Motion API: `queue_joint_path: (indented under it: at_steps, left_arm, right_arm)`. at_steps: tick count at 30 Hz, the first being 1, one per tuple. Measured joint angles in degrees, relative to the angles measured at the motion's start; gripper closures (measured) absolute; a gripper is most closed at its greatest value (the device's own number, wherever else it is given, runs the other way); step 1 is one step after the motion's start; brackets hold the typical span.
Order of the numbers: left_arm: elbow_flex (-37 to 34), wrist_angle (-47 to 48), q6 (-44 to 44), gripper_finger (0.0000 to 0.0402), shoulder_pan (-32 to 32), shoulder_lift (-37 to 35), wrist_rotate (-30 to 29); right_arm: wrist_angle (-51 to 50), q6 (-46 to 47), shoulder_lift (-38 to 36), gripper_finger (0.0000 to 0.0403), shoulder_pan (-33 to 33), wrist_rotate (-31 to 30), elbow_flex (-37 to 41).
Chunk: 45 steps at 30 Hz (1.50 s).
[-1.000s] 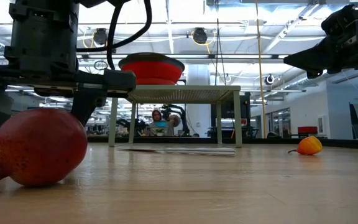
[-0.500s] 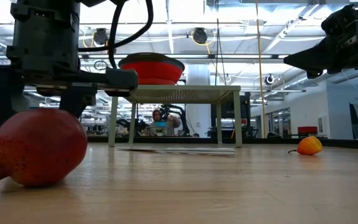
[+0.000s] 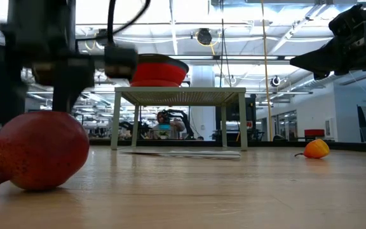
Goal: Pick & Place Fruit
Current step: Put the peach into the red strainer bowl
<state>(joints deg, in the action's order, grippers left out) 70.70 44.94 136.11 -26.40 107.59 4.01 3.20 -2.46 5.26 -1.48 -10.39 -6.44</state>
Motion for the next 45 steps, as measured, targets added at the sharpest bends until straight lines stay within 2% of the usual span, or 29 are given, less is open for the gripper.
queue_joint_path:
  at_steps: [18, 25, 28, 30, 38, 45]
  left_arm:
    - [0.3, -3.2, -8.5, 0.0284, 0.0, -17.2, -2.6]
    - [0.3, -3.0, -9.2, 0.0284, 0.0, -18.4, -2.7]
    - [0.3, -3.2, -12.4, 0.0284, 0.0, -18.4, -5.2]
    - [0.3, -3.4, -18.2, 0.0284, 0.0, -18.4, -9.5]
    - [0.3, -16.3, -57.5, 0.0284, 0.0, -18.4, -29.4]
    - [0.3, -31.9, -86.1, 0.0284, 0.0, -18.4, -39.4]
  right_arm:
    - [0.0, -0.2, 0.0, 0.0403, 0.0, 0.0, 0.0]
    - [0.0, -0.2, 0.0, 0.0403, 0.0, 0.0, 0.0]
    - [0.0, -0.2, 0.0, 0.0403, 0.0, 0.0, 0.0]
    - [0.0, -0.2, 0.0, 0.0403, 0.0, 0.0, 0.0]
    - [0.0, -1.3, 0.0, 0.0403, 0.0, 0.0, 0.0]
    - [0.0, -1.3, 0.0, 0.0403, 0.0, 0.0, 0.0]
